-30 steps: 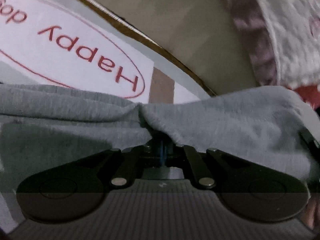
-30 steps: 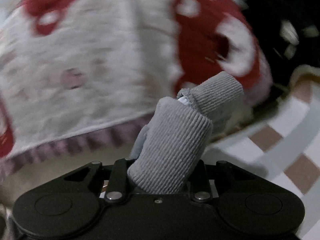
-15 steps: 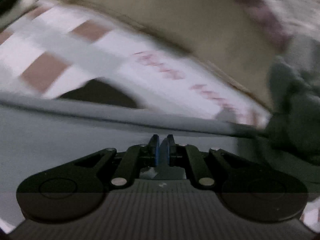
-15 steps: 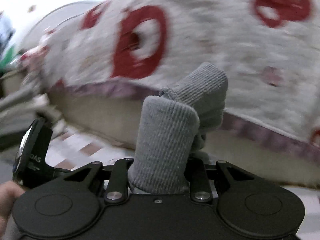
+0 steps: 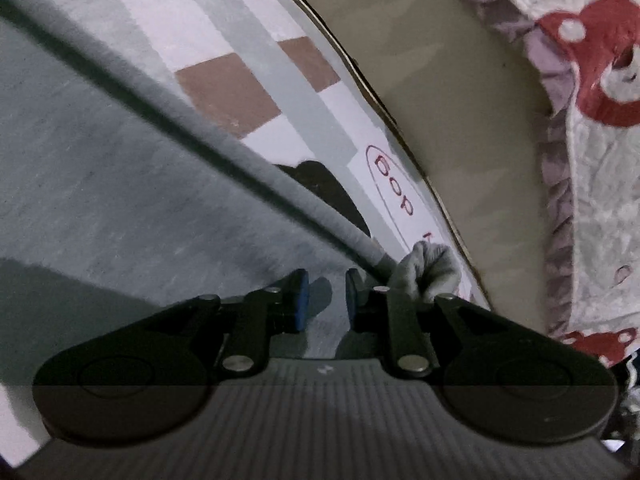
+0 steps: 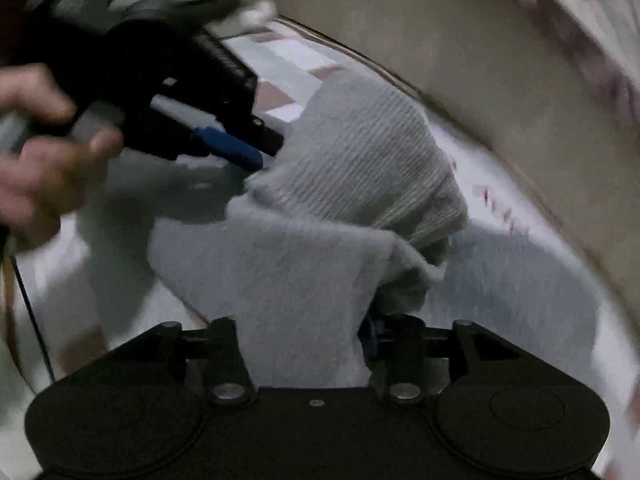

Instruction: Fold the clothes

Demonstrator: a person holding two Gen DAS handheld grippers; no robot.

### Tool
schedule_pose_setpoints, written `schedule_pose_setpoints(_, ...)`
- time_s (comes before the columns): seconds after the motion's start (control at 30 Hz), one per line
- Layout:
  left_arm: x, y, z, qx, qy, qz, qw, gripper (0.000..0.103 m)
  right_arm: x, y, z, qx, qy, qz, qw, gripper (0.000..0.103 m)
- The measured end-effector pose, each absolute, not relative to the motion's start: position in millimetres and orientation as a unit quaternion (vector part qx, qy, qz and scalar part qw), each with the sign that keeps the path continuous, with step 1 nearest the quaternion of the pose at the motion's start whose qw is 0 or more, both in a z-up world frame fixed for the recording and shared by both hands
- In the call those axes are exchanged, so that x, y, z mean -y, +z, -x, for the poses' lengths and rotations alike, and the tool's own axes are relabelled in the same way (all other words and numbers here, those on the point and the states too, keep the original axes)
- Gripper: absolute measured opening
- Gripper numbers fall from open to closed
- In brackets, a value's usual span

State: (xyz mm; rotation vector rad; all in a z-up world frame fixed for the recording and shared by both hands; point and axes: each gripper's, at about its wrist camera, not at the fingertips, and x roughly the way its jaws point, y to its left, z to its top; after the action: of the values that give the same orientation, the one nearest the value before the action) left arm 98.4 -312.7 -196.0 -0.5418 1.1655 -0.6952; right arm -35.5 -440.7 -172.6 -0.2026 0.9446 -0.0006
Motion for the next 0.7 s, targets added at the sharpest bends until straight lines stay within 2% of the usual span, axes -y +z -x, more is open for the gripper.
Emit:
schedule_pose_setpoints(0.03,310,-196,-98,-0.531,-0.319,0.254,0.743,0.019,443,-165,39,-0.441,0.004,0.090,0.893,0.049)
schedule_pose_setpoints(0.13,306,-188,-94,-0.516,-0.347,0.269,0.735,0.029,461,-147,47,-0.407,0.012,0.024,0.913,0.051)
schedule_pose_setpoints(0.23,301,-171,-90,-0.497,-0.378,0.280,0.729,0.035,470,-149,47,-0.405,0.023,-0.013,0.914,0.053)
schedule_pose_setpoints(0.3,304,-159,-88,-0.483,-0.386,0.258,0.742,0.036,457,-156,41,-0.409,0.023,0.032,0.912,0.055)
schedule_pose_setpoints(0.43,301,-132,-76,-0.449,-0.380,0.189,0.787,0.041,402,-170,29,-0.391,-0.029,0.206,0.897,0.057)
schedule_pose_setpoints(0.47,299,-127,-72,-0.444,-0.383,0.176,0.791,0.043,394,-172,32,-0.385,-0.026,0.227,0.894,0.060)
schedule_pose_setpoints(0.53,302,-124,-68,-0.446,-0.387,0.145,0.794,0.045,380,-178,40,-0.379,-0.003,0.272,0.885,0.076)
schedule_pose_setpoints(0.63,306,-118,-60,-0.449,-0.388,0.098,0.799,0.045,369,-193,51,-0.399,0.049,0.325,0.856,0.074)
schedule_pose_setpoints(0.7,307,-110,-53,-0.434,-0.405,0.075,0.801,0.048,374,-169,65,-0.387,0.080,0.286,0.873,0.074)
